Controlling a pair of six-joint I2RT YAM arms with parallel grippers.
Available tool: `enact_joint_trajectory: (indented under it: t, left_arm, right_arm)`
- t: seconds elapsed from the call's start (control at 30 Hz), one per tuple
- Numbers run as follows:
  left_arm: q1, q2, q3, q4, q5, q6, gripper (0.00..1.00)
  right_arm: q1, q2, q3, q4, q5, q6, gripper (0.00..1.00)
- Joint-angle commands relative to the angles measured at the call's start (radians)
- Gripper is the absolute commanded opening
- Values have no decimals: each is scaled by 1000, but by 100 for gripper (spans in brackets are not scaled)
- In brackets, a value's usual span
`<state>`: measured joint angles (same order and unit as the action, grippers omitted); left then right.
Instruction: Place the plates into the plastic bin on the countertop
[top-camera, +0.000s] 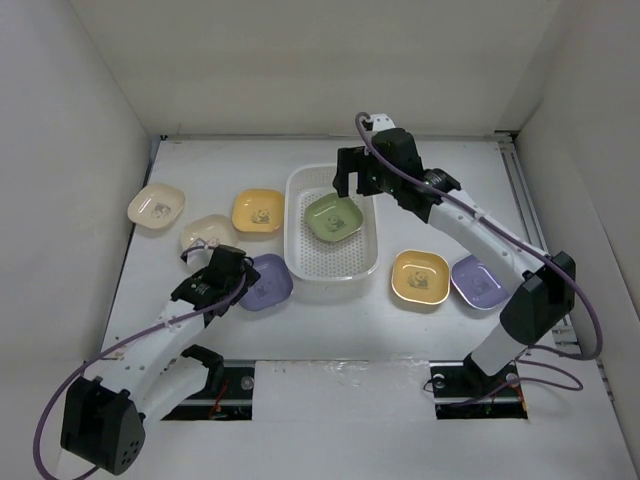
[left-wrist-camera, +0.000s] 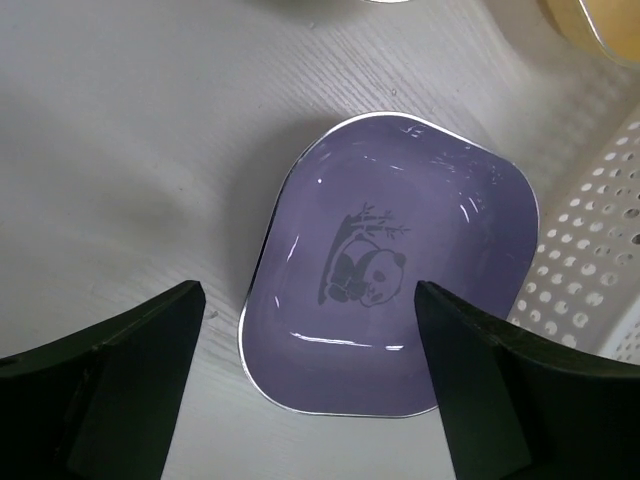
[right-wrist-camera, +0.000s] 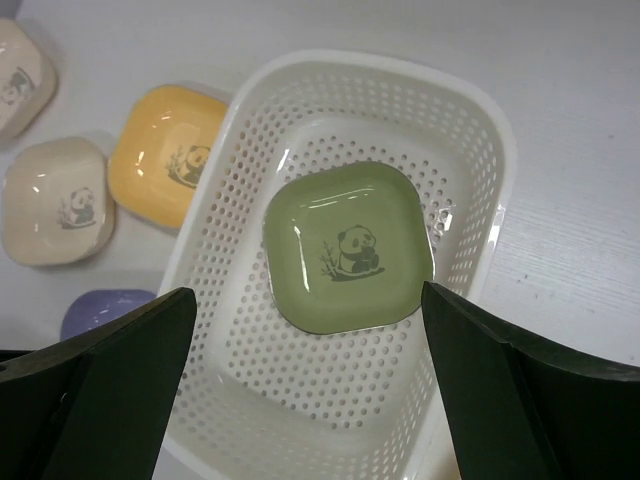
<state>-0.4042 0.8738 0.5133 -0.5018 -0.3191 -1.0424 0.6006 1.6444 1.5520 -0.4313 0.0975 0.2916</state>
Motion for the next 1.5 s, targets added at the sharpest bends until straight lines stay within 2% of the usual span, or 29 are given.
enact_joint_trajectory:
  t: [0.0, 0.1, 0.13, 0.17, 0.27, 0.3, 0.37, 0.43, 0.5, 0.57, 0.73, 0.77, 0.87, 0.93, 0.97, 1.03, 1.13, 1.23, 1.4, 1.47]
  left_arm:
    - [-1, 4, -19, 40, -49, -48, 78]
    - [-1, 46, -29, 40, -49, -74, 75]
    - [-1, 63, -29, 40, -49, -83, 71]
    - [-1, 97, -42, 49, -49, -84, 61]
    - [-1, 152, -68, 83, -28, -84, 50]
    - [-1, 162, -68, 92, -28, -94, 50]
    - [-1, 162, -78, 92, -17, -104, 28]
    - [-1, 140, -88, 92, -8, -125, 11]
    - [-1, 94, -88, 92, -8, -136, 10]
    - [-1, 65, -88, 57, -8, -145, 0]
    - [-1, -82, -27, -93, 5, -189, 0]
    - [-1, -152, 16, -116, -9, -189, 0]
    - [-12, -235, 97, -87, 18, -84, 0]
    - [-12, -225, 164, -124, -13, -64, 0]
    - [-12, -199, 245, -150, -40, -53, 0]
    - [-12, -173, 313, -199, -104, -23, 0]
    - [-12, -112, 389, -98, -136, 83, 0]
    - [-12, 14, 448, -15, -78, 125, 0]
    - [-12, 247, 459, 356, 190, 206, 0]
    - [-12, 388, 525, 384, 190, 191, 0]
  right_arm:
    - [11, -38, 2, 45, 11, -2, 100]
    - [11, -70, -7, 45, 2, -2, 100]
    - [11, -87, -7, 45, 2, -2, 100]
    - [11, -96, -7, 45, 2, -2, 100]
    - [11, -133, -7, 36, 2, -2, 100]
    - [11, -142, -7, 35, 2, -2, 100]
    - [11, -158, -7, 35, 11, -2, 100]
    - [11, -184, -7, 26, 22, -2, 100]
    - [11, -196, -7, 26, 22, -2, 100]
    - [11, -209, -7, 26, 22, -2, 100]
    - [11, -227, -7, 8, 22, -2, 100]
    - [11, -236, -7, 8, 22, -2, 100]
    - [11, -245, -7, 8, 22, -2, 100]
    - [-10, -245, 2, -3, 22, -2, 100]
    - [-10, -245, 2, -3, 22, -2, 100]
    - [-19, -264, 2, -3, 22, -2, 100]
    - [-41, -274, -7, -3, 22, -2, 100]
    - [-79, -284, -18, -3, 1, -2, 100]
    - [-122, -313, -56, 6, 1, 30, 100]
    - [-146, -346, -70, 6, 1, 30, 100]
